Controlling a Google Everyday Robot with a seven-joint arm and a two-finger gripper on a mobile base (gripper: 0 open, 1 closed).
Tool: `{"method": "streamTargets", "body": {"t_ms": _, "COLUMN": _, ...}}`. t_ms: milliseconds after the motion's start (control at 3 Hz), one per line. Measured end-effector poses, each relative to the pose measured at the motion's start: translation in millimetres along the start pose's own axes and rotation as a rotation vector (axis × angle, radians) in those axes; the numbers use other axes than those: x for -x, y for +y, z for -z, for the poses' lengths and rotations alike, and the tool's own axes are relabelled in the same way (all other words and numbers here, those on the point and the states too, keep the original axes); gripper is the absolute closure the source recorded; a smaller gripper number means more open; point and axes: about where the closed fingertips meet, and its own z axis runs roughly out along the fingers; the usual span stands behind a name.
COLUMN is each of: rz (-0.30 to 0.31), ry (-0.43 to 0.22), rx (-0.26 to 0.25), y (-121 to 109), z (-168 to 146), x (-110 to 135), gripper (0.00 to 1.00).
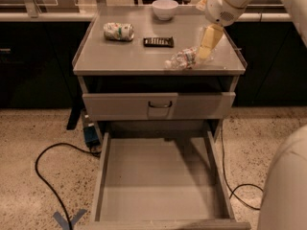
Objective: Place water bottle into middle drawer
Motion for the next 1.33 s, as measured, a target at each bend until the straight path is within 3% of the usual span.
{"method": "streamTargets", "body": {"t_ms": 1000, "rz": -0.074, "ry": 0.006, "rx": 0.142, "y": 9, "z": -79, "x": -33, "gripper": 0.0}}
{"method": "streamTargets", "body": {"t_ms": 1333, "rz": -0.066, "ry": 0.003, "rx": 0.184, "y": 18, "z": -95, "x": -30, "gripper": 0.0}}
